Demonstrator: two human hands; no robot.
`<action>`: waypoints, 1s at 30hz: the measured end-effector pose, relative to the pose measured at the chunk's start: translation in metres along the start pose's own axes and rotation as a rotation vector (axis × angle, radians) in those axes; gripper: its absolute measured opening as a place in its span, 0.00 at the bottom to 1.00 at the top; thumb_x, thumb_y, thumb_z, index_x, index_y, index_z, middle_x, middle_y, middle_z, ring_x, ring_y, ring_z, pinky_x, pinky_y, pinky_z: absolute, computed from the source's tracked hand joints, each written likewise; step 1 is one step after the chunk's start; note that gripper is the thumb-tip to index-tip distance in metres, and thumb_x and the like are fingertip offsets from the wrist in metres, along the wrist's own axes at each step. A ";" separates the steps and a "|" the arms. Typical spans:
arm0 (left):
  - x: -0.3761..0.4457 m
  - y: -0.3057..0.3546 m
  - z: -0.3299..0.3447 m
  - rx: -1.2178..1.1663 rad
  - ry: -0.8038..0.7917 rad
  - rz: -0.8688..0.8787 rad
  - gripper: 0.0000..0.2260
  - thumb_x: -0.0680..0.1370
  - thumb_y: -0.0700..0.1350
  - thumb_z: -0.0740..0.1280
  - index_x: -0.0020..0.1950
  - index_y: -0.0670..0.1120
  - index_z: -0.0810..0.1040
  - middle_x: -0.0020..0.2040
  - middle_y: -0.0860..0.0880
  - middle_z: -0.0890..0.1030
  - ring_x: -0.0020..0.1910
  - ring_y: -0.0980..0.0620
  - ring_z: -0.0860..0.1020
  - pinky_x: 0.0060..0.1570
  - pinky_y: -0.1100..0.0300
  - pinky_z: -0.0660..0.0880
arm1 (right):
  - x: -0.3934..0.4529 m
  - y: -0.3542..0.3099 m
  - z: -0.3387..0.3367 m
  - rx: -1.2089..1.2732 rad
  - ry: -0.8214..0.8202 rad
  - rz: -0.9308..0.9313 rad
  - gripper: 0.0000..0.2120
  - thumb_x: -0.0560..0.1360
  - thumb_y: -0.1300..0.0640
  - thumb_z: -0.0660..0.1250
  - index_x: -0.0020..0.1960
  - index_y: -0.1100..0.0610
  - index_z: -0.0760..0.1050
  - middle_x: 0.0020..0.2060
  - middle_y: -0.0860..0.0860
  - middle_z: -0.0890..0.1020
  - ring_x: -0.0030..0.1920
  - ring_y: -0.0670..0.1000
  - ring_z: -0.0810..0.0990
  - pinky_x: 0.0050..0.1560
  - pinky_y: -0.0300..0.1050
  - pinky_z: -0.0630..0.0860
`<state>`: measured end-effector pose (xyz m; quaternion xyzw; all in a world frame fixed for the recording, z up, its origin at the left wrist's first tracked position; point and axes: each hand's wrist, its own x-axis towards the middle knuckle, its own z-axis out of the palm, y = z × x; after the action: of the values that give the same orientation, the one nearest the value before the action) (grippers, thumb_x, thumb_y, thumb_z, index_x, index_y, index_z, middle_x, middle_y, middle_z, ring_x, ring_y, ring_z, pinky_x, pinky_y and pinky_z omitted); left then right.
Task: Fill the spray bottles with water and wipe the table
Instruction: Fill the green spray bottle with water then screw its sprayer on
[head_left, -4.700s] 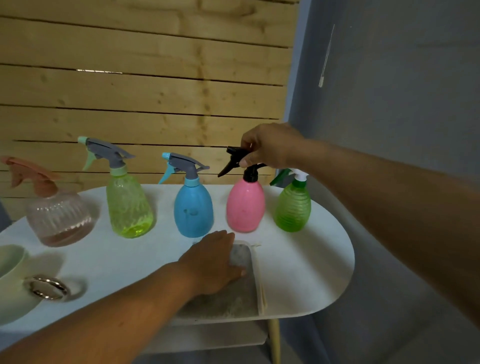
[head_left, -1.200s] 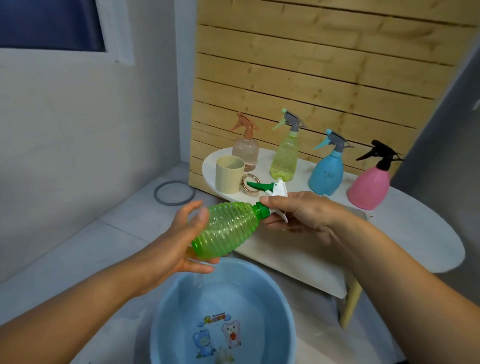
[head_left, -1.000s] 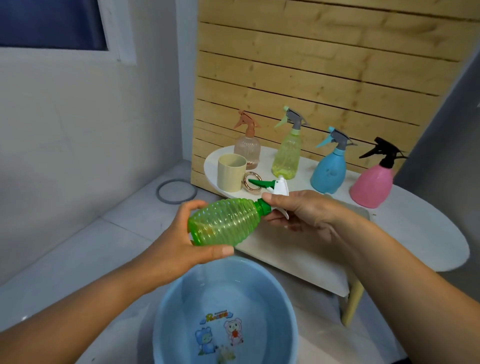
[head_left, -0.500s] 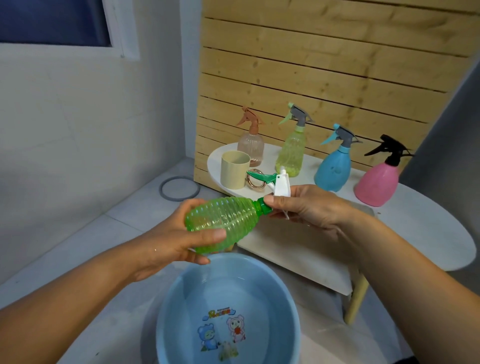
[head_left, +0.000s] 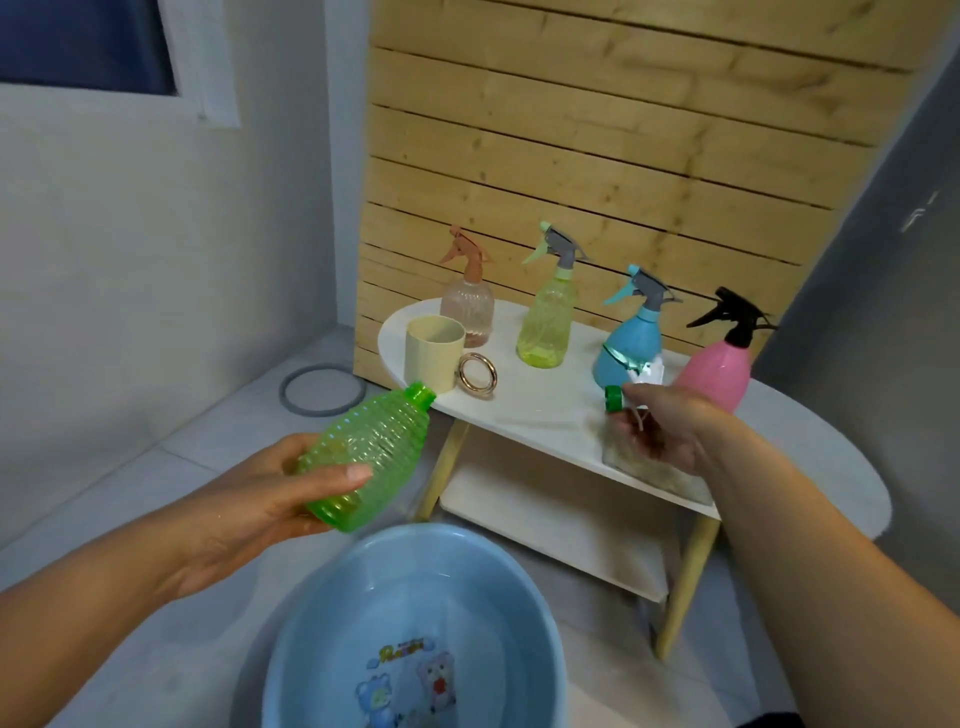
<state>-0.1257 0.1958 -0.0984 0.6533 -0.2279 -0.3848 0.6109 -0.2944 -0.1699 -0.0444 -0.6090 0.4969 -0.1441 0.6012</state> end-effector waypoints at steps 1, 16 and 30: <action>-0.001 -0.001 0.003 -0.022 -0.008 -0.001 0.43 0.55 0.56 0.87 0.67 0.49 0.77 0.59 0.46 0.86 0.57 0.45 0.85 0.50 0.56 0.83 | 0.006 0.005 -0.003 -0.025 0.041 0.024 0.11 0.83 0.53 0.64 0.57 0.60 0.74 0.34 0.53 0.79 0.30 0.48 0.74 0.27 0.39 0.68; -0.001 -0.003 0.022 0.046 -0.055 0.012 0.37 0.59 0.52 0.83 0.66 0.49 0.77 0.59 0.48 0.86 0.58 0.48 0.85 0.57 0.54 0.78 | 0.071 0.043 -0.009 -0.394 0.438 -0.133 0.24 0.71 0.39 0.74 0.45 0.61 0.76 0.44 0.58 0.83 0.40 0.56 0.79 0.41 0.50 0.74; 0.012 -0.008 0.035 0.140 -0.009 0.080 0.42 0.56 0.49 0.85 0.66 0.61 0.72 0.57 0.56 0.85 0.55 0.56 0.85 0.48 0.62 0.82 | 0.037 -0.025 0.134 -0.570 -0.123 -0.481 0.23 0.80 0.43 0.66 0.56 0.64 0.80 0.40 0.54 0.78 0.40 0.55 0.76 0.38 0.45 0.66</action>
<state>-0.1468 0.1662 -0.1079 0.6831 -0.2827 -0.3462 0.5777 -0.1631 -0.1254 -0.0692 -0.8587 0.3226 -0.1002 0.3853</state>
